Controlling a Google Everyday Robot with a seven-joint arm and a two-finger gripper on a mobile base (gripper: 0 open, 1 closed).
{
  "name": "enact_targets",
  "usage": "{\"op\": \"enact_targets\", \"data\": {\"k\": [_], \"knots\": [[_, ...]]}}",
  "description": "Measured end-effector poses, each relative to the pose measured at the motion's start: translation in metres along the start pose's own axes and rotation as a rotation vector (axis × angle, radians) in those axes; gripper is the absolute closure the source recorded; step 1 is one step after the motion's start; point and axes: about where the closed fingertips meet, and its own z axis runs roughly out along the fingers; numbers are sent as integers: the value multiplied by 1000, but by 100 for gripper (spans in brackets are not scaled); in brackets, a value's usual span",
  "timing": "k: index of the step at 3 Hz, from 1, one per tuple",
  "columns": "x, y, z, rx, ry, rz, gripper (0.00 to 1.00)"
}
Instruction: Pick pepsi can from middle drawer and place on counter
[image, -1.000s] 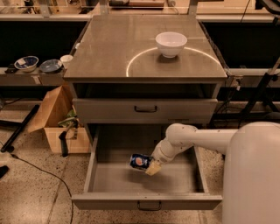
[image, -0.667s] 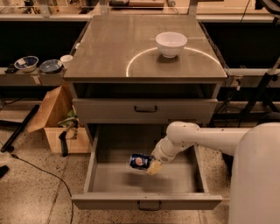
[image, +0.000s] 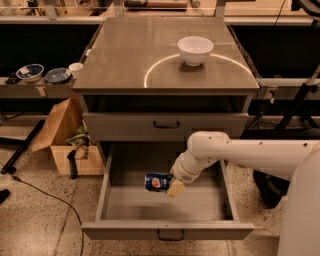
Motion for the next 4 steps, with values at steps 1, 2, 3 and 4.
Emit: {"op": "enact_targets", "data": {"k": [1, 2, 3, 4], "knots": [[-20, 0, -28, 38, 47, -44, 100], [-50, -7, -62, 95, 99, -84, 100], [-50, -7, -62, 95, 99, -84, 100], [-51, -8, -71, 108, 101, -90, 100]]}}
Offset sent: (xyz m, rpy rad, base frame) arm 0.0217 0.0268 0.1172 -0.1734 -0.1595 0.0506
